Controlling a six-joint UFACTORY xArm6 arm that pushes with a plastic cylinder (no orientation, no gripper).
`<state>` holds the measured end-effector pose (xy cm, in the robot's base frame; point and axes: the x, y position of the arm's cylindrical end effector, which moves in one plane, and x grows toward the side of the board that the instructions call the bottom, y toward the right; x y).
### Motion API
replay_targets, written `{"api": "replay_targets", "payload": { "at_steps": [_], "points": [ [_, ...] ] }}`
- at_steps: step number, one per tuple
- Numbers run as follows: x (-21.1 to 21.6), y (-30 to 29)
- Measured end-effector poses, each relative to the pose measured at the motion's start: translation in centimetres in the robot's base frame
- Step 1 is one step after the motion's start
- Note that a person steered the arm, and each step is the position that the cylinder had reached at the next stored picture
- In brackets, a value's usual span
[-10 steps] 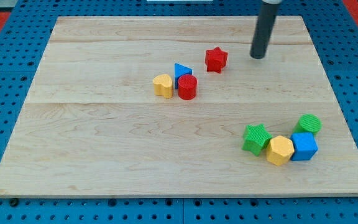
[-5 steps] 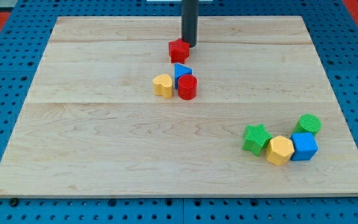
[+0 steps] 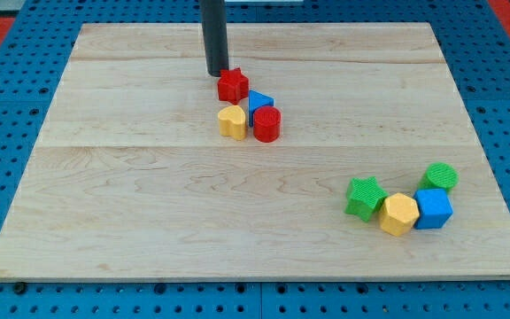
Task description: Slide the red star closer to the group of blocks
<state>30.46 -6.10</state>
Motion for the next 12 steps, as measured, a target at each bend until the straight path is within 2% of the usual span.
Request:
{"api": "replay_targets", "payload": {
  "at_steps": [1, 2, 3, 6, 12],
  "points": [
    [0.9, 1.0],
    [-3.1, 1.7],
    [-4.6, 4.2],
    [-0.3, 3.4],
    [4.7, 0.2]
  ]
}}
